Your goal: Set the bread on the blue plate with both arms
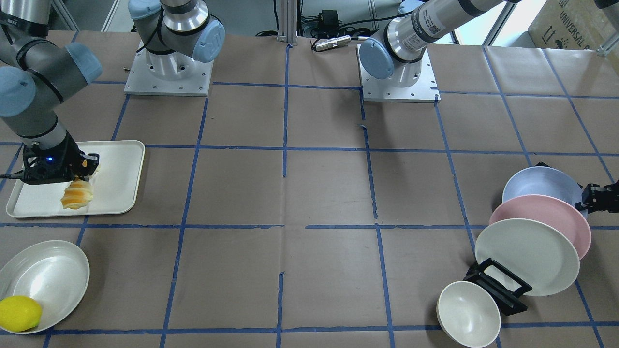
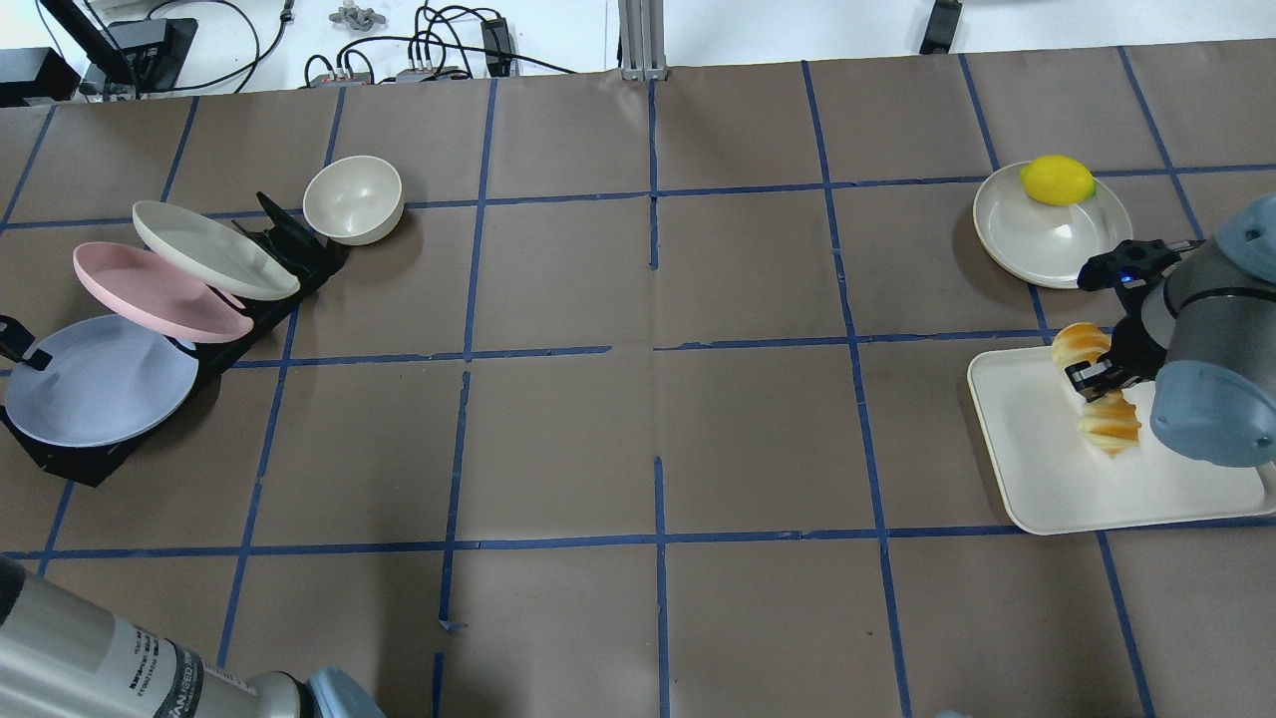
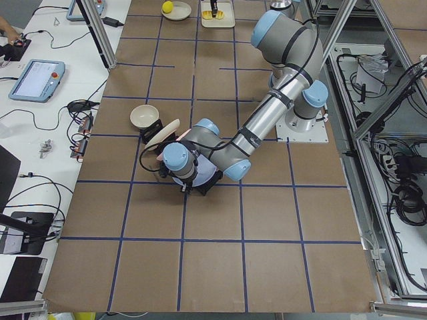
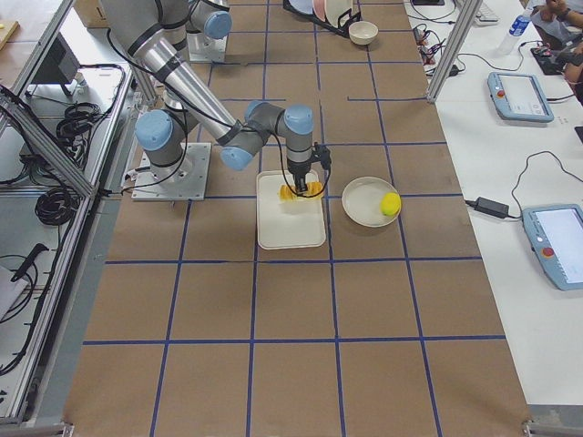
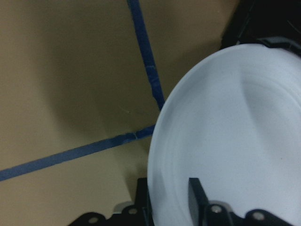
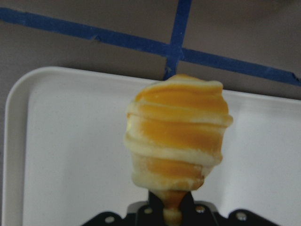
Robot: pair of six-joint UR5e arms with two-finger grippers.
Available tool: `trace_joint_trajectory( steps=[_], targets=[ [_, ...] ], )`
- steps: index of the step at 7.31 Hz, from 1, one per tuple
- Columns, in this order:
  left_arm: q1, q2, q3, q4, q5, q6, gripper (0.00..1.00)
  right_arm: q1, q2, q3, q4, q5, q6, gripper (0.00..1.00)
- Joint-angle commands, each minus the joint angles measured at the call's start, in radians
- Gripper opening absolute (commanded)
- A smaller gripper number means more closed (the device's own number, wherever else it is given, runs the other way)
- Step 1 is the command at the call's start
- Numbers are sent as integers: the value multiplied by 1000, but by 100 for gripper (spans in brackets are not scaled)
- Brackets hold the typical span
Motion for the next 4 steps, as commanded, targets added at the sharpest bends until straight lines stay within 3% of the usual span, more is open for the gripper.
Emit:
trace_joint_trajectory(
  steps=[1,3,4],
  targets=[
    [0,-1,10,-1,1,3,15,0,-144,-81,233,-11,0,10],
    [-16,39,33,-13,1,6,15,6,-291,-271,598,-32,6,10],
    [-17,42,51,-22,2,20,14,11,-309,-389,764,-29,20,12]
  ],
)
